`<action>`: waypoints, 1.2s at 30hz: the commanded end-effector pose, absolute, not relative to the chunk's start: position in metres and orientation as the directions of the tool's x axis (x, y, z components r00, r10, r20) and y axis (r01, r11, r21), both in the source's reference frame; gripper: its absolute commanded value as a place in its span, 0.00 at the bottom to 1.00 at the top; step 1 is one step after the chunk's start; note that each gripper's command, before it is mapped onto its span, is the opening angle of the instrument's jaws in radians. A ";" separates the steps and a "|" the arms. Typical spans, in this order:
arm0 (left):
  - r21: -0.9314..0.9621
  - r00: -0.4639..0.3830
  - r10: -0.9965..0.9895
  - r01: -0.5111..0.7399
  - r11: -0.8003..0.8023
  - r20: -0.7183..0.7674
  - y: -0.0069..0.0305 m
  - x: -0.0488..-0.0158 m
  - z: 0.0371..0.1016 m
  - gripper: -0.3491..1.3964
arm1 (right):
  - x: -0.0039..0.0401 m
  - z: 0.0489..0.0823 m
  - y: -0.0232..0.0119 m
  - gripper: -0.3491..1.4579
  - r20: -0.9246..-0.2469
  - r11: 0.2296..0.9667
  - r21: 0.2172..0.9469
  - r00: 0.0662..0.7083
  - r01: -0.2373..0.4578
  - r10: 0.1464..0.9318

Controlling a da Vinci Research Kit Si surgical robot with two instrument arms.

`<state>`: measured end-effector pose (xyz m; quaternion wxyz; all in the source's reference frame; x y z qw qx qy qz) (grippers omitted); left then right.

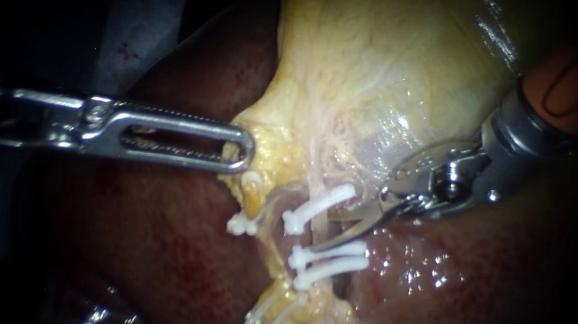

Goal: Go to the cutting position right tube

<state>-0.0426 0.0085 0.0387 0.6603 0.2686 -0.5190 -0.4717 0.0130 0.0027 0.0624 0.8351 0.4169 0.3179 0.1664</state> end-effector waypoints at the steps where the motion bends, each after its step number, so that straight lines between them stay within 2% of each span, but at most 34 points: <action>1: 0.844 0.016 -0.902 0.345 0.411 0.432 0.0085 -0.0426 0.0387 0.00 | 0.0132 0.0624 0.0027 0.39 -0.396 0.596 0.803 0.737 -0.011 0.547; 9: 0.845 0.017 -0.902 0.343 0.411 0.431 0.0084 -0.0427 0.0387 0.00 | 0.0142 0.0624 0.0025 0.23 -0.405 0.594 0.804 0.726 -0.006 0.556; 27: 0.845 0.017 -0.902 0.343 0.410 0.431 0.0085 -0.0427 0.0386 0.00 | 0.0141 0.0626 0.0022 0.18 -0.408 0.596 0.803 0.727 -0.003 0.553; 29: 0.845 0.017 -0.902 0.343 0.410 0.431 0.0085 -0.0427 0.0386 0.00 | 0.0141 0.0626 0.0022 0.14 -0.408 0.596 0.803 0.727 -0.002 0.552; 32: 0.845 0.017 -0.902 0.343 0.410 0.431 0.0085 -0.0427 0.0386 0.00 | 0.0141 0.0627 0.0020 0.00 -0.409 0.597 0.802 0.727 -0.001 0.551; 36: 0.845 0.017 -0.902 0.343 0.410 0.431 0.0085 -0.0427 0.0386 0.00 | 0.0141 0.0628 0.0019 0.00 -0.410 0.598 0.802 0.728 0.001 0.550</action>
